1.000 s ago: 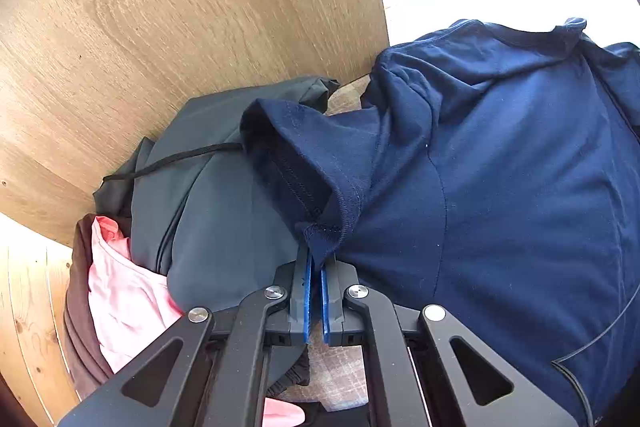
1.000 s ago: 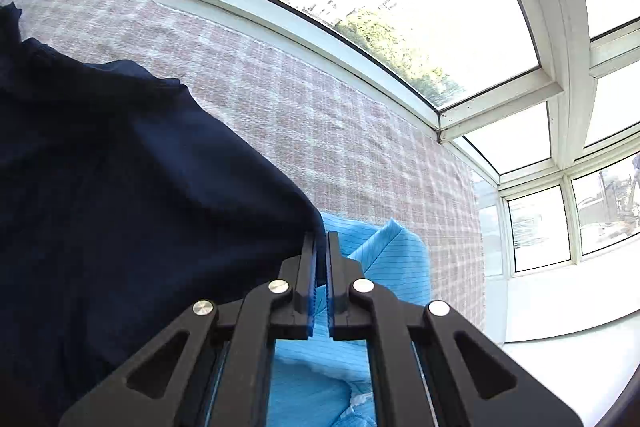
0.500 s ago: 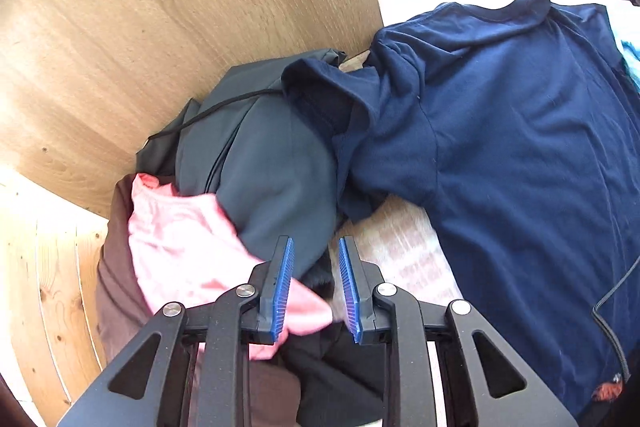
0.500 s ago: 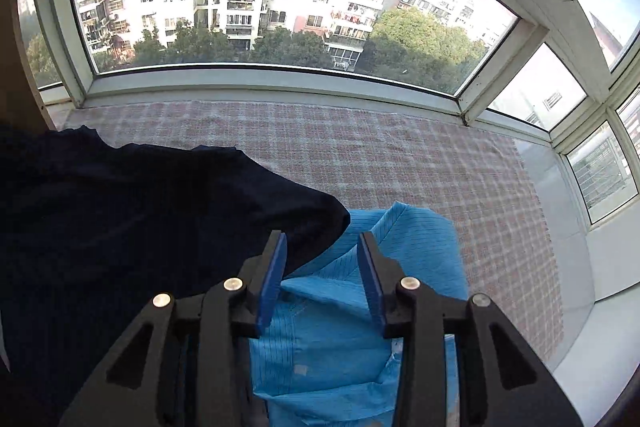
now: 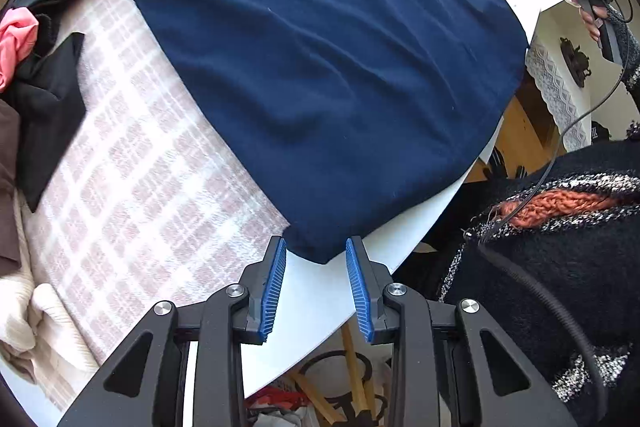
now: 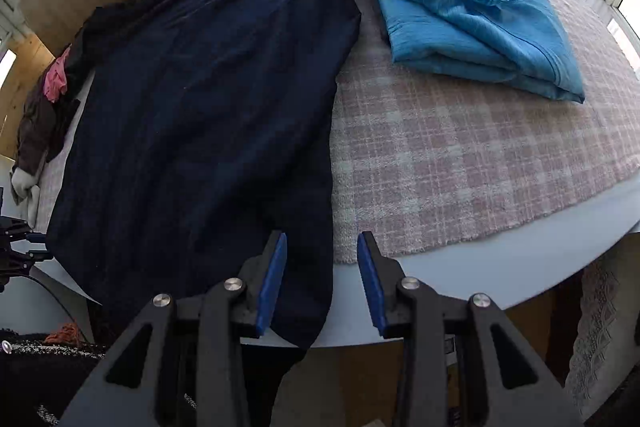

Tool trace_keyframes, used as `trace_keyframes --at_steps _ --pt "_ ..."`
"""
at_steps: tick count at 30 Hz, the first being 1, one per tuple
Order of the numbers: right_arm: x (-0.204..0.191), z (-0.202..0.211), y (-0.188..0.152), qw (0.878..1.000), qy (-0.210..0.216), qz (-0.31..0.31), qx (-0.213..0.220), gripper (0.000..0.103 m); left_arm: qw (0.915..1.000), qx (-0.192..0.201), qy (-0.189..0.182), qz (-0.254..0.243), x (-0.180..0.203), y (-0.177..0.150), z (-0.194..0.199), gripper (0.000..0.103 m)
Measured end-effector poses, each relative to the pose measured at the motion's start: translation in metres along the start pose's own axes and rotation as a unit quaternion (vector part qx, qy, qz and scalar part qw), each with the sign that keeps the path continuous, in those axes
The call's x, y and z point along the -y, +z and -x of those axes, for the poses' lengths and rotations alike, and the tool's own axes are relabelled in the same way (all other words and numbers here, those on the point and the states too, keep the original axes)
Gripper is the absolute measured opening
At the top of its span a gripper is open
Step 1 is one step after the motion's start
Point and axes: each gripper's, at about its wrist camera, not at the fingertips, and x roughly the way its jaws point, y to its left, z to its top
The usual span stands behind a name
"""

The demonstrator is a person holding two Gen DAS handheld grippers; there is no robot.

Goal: Fold clothes

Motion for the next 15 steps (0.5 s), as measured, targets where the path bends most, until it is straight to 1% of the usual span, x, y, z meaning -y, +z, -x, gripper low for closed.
trace_keyframes --at_steps 2,5,6,8,9,11,12,14,15 --pt "0.003 -0.002 -0.011 1.0 -0.004 0.018 -0.004 0.036 0.9999 -0.001 0.014 -0.006 0.004 0.003 -0.011 0.03" --pt "0.01 -0.006 -0.02 0.999 -0.007 0.036 -0.011 0.036 1.0 -0.001 0.004 0.006 0.004 0.009 -0.02 0.03" --pt "0.013 -0.009 -0.02 0.999 0.001 0.036 -0.017 0.037 0.9999 -0.001 0.002 0.011 0.004 0.011 -0.022 0.027" --pt "0.011 -0.012 -0.022 0.998 0.016 0.052 -0.023 0.037 0.9998 -0.007 0.004 0.018 0.007 0.014 -0.023 0.027" --pt "0.006 -0.013 -0.023 0.997 0.021 0.067 -0.023 0.038 0.9997 -0.01 0.005 0.022 0.009 0.016 -0.023 0.025" --pt "-0.004 -0.018 -0.026 0.995 0.028 0.091 -0.026 0.042 0.9997 -0.014 0.003 0.02 0.013 0.017 -0.021 0.015" --pt "-0.008 -0.022 -0.028 0.994 0.028 0.097 -0.029 0.042 0.9995 -0.014 0.004 0.027 0.013 0.019 -0.02 0.012" --pt "-0.015 -0.033 -0.03 0.993 0.02 0.109 -0.039 0.042 0.9989 -0.006 -0.004 0.046 0.012 0.019 -0.013 0.01" --pt "-0.017 -0.038 -0.031 0.992 0.024 0.114 -0.044 0.042 0.9985 0.001 -0.012 0.054 0.011 0.018 -0.009 0.009"
